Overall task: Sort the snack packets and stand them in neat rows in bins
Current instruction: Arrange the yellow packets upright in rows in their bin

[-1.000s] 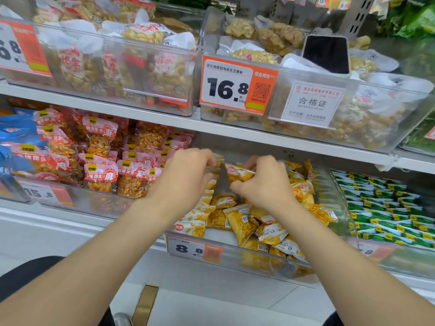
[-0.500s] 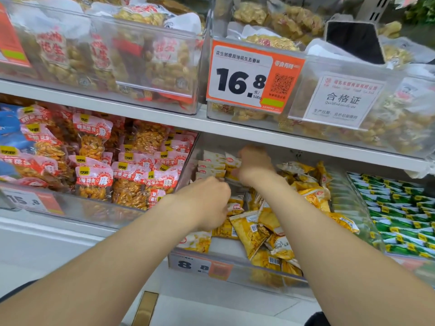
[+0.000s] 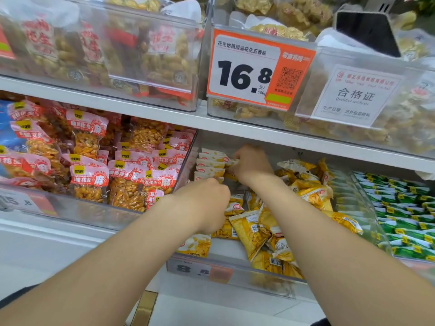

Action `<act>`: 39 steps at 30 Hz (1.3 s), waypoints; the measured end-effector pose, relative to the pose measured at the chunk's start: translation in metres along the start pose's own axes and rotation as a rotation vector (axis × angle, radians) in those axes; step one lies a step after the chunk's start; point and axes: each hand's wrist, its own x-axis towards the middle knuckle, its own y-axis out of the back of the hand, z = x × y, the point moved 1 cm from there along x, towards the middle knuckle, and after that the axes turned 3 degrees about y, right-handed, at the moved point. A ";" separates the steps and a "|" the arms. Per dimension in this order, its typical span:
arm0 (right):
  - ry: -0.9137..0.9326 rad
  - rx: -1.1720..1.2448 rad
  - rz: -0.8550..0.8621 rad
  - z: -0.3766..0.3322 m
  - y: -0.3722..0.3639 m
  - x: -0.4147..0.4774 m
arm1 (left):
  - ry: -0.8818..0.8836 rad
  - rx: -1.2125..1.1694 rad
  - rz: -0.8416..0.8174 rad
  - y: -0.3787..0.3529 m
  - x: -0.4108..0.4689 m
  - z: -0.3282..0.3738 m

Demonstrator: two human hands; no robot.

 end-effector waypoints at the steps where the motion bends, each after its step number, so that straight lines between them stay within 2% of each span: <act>1: -0.022 -0.036 0.019 0.003 0.003 -0.002 | -0.005 -0.006 0.007 -0.001 0.000 -0.002; 5: -0.032 -0.230 0.101 0.005 0.008 -0.009 | -0.020 0.006 0.055 -0.007 -0.001 -0.004; 9: -0.024 -0.296 0.120 0.004 0.010 -0.012 | -0.049 0.107 0.125 -0.013 -0.004 -0.002; 13: 0.005 -0.354 0.035 0.013 0.028 -0.024 | -0.134 0.167 0.260 -0.009 -0.007 0.002; 16: 0.050 -0.406 -0.081 0.031 0.036 -0.045 | -0.211 0.092 0.243 -0.008 -0.010 0.012; 20: 0.107 -0.278 -0.158 0.052 0.043 -0.065 | -0.202 0.063 0.211 -0.009 -0.010 0.028; 27: 0.139 -0.182 0.080 0.046 0.047 -0.093 | -0.103 -0.132 0.218 -0.006 -0.004 0.039; 34: 0.213 -0.077 0.170 0.041 0.055 -0.116 | 0.030 -0.418 0.438 0.015 -0.008 0.036; 39: 0.291 0.225 0.144 0.040 0.063 -0.127 | 0.038 -0.500 0.551 0.024 -0.017 0.033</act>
